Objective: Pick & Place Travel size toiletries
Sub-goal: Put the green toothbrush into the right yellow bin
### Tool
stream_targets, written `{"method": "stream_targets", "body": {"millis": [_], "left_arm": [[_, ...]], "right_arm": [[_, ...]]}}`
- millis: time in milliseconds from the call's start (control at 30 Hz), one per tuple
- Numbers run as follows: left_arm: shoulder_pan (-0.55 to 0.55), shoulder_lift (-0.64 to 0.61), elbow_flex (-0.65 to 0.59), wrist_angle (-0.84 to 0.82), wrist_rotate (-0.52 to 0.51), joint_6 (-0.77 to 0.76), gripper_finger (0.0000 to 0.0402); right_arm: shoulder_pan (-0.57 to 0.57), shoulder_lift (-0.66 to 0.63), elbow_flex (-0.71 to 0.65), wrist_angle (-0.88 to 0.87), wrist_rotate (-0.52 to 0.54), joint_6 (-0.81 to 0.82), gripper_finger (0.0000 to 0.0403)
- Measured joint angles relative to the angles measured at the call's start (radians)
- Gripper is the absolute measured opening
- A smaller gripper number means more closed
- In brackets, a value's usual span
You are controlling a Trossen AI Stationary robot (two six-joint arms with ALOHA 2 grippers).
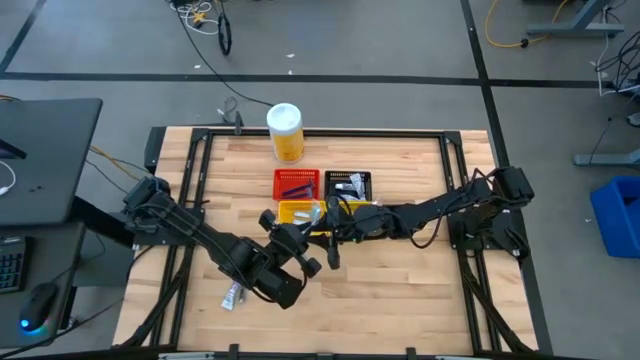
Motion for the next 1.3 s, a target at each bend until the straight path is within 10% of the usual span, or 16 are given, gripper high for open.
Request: {"method": "stream_targets", "body": {"millis": [667, 967, 1300], "left_arm": [[0.003, 0.000, 0.000, 0.002, 0.067, 0.091, 0.0078], [0.006, 0.000, 0.000, -0.067, 0.171, 0.088, 0.0119], [0.040, 0.000, 0.000, -0.124, 0.192, 0.084, 0.0101]], "right_arm": [[-0.001, -0.001, 0.000, -0.161, 0.180, -0.044, 0.0028], [-0.001, -0.155, 0.000, -0.637, 0.381, -0.062, 0.0027], [-0.006, -0.234, 0.000, -1.145, 0.179, -0.177, 0.0030]]}}
